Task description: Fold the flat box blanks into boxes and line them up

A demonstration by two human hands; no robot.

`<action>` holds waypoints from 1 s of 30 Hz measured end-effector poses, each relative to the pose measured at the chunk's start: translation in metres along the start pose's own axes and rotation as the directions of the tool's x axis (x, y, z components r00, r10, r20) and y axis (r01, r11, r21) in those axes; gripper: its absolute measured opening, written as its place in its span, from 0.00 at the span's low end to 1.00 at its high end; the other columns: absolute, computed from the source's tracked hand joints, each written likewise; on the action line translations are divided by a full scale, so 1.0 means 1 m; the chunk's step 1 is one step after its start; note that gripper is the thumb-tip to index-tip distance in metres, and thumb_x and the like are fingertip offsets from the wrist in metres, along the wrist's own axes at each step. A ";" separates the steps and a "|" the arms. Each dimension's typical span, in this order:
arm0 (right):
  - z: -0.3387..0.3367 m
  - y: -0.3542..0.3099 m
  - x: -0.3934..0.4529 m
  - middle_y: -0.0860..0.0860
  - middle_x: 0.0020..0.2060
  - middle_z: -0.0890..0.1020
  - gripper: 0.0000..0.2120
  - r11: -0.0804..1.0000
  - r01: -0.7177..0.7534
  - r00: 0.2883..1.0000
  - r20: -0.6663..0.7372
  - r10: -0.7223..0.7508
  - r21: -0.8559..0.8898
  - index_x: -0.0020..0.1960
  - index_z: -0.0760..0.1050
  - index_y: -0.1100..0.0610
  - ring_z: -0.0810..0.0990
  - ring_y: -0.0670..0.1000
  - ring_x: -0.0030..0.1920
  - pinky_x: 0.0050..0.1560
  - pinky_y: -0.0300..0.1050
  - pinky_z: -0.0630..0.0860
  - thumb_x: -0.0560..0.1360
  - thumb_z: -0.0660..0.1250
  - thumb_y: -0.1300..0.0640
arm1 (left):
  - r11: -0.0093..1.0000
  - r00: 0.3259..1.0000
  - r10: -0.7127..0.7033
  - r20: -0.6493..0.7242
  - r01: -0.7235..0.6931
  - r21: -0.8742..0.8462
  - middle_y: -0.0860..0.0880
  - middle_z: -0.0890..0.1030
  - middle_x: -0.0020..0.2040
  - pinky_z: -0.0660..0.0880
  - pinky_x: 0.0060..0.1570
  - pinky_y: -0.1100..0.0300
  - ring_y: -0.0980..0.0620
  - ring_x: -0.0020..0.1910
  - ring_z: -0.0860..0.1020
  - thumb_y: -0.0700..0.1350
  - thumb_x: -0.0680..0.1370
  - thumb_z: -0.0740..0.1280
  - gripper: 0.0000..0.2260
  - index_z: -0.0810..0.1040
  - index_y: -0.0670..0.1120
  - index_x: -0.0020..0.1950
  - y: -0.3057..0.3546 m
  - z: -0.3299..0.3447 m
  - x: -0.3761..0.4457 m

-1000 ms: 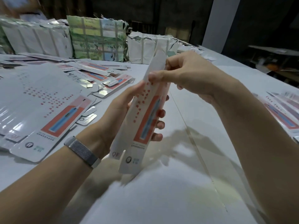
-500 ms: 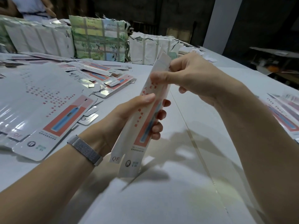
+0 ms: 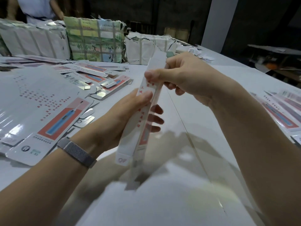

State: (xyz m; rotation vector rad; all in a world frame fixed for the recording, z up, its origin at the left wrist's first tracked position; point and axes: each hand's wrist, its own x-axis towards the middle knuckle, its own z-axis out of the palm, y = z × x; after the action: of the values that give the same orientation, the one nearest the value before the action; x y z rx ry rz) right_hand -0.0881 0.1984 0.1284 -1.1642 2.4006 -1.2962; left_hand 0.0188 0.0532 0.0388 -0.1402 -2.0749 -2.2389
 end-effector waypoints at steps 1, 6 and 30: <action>0.003 0.001 0.001 0.47 0.27 0.75 0.18 1.000 0.008 0.999 -0.044 -0.008 0.007 0.31 0.76 0.55 0.70 0.41 0.27 0.28 0.36 0.65 0.68 0.77 0.44 | 0.999 0.998 0.049 -0.029 -0.050 -0.019 0.49 0.84 0.57 0.80 0.55 0.50 0.48 0.57 0.83 0.56 0.76 0.65 0.20 0.73 0.57 0.68 0.001 -0.001 0.001; 0.030 -0.001 0.000 0.47 0.30 0.83 0.11 0.995 0.045 0.974 -0.219 -0.063 -0.088 0.37 0.83 0.58 0.81 0.48 0.34 0.40 0.52 0.79 0.70 0.76 0.50 | 0.903 0.946 0.275 -0.173 -0.193 0.383 0.54 0.80 0.64 0.80 0.59 0.55 0.57 0.60 0.81 0.53 0.65 0.80 0.50 0.55 0.61 0.80 -0.004 0.003 0.004; 0.086 0.040 -0.004 0.50 0.38 0.72 0.22 0.859 0.262 0.872 -0.489 -0.015 0.440 0.63 0.71 0.46 0.79 0.47 0.39 0.46 0.50 0.81 0.71 0.71 0.49 | 0.959 0.914 0.283 -0.291 -0.268 0.092 0.45 0.80 0.59 0.79 0.42 0.64 0.55 0.47 0.84 0.43 0.71 0.63 0.30 0.64 0.54 0.73 -0.014 0.001 0.009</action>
State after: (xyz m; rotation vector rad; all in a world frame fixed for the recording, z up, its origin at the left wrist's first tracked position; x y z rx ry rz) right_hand -0.0662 0.1590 0.0442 -0.9617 2.0508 -2.3074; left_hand 0.0077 0.0548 0.0265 -0.0753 -1.8216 -1.9054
